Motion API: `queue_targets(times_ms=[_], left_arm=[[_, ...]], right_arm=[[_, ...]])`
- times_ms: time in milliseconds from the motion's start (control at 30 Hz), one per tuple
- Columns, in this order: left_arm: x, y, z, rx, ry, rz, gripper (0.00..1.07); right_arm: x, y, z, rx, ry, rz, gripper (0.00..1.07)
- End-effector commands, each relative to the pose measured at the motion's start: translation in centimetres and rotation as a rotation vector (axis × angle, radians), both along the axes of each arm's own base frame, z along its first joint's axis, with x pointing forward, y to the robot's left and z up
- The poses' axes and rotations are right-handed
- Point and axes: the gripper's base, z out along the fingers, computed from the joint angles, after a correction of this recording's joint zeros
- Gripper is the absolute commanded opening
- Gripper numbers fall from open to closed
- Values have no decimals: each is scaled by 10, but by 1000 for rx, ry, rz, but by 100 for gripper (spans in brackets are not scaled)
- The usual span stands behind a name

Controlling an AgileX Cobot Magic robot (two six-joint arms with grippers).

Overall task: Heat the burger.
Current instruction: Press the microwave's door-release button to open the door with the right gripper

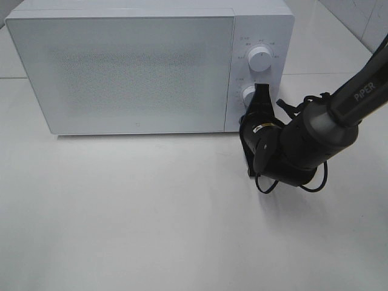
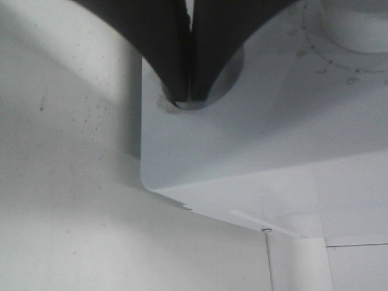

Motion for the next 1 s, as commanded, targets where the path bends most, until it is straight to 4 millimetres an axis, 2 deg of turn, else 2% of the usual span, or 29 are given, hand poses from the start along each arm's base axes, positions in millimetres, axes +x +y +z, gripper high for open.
queue_targets(times_ms=[33, 167, 400, 900, 1000], left_arm=[[-1, 0, -1, -8, -7, 4, 98], [-1, 0, -1, -8, -7, 4, 98], [-1, 0, -1, -8, -7, 4, 98], [-1, 0, -1, -8, -7, 4, 98], [-1, 0, -1, -8, -7, 4, 98]], right_arm=[[20, 0, 27, -6, -213, -42, 0], [29, 3, 43, 1, -329, -69, 0], [38, 1, 54, 0, -414, -91, 0], [39, 5, 51, -29, -369, -53, 0], [33, 3, 54, -57, -353, -30, 0]])
